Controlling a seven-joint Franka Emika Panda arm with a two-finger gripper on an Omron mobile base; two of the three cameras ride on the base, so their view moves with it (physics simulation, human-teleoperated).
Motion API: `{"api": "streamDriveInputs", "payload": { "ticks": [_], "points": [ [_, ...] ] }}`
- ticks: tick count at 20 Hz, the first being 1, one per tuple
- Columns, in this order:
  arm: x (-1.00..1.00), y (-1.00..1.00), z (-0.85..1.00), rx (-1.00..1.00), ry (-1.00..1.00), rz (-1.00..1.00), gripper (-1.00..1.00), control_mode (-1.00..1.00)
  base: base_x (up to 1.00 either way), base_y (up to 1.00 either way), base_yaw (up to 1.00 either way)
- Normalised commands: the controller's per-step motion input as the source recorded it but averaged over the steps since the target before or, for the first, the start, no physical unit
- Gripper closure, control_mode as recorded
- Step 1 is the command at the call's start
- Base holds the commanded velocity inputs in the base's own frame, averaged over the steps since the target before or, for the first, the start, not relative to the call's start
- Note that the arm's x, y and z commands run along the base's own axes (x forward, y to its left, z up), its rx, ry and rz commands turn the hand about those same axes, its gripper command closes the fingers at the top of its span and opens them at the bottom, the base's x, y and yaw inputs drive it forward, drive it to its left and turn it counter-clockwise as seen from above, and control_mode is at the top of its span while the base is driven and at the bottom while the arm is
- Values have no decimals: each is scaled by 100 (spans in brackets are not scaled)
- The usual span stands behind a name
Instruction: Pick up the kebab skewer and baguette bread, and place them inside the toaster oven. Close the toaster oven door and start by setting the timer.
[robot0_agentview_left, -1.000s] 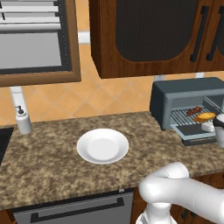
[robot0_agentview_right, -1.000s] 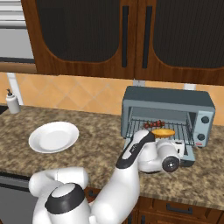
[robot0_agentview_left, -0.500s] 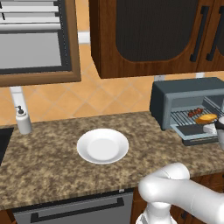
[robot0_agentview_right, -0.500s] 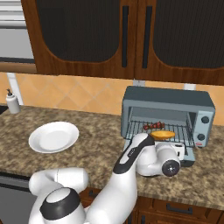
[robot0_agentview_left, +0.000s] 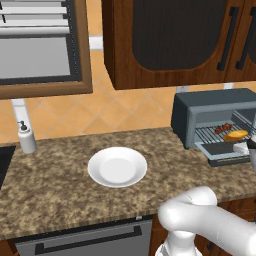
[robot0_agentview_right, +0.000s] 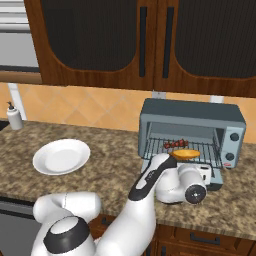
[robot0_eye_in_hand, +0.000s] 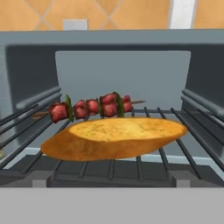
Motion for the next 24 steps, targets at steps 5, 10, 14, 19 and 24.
{"api": "streamDriveInputs", "payload": {
  "ticks": [5, 10, 14, 19, 24],
  "points": [
    [-17, -1, 1, 1, -3, 0, -100, -100, 0, 0, 0],
    [1, -1, 0, 3, 0, -3, -100, -100, 0, 0, 0],
    [3, -6, -4, 5, 0, 0, -100, -100, 0, 0, 0],
    [28, -4, 0, 1, -1, 0, -100, -100, 0, 0, 0],
    [21, -4, -5, 0, -1, 0, -100, -100, 0, 0, 0]
  ]
}}
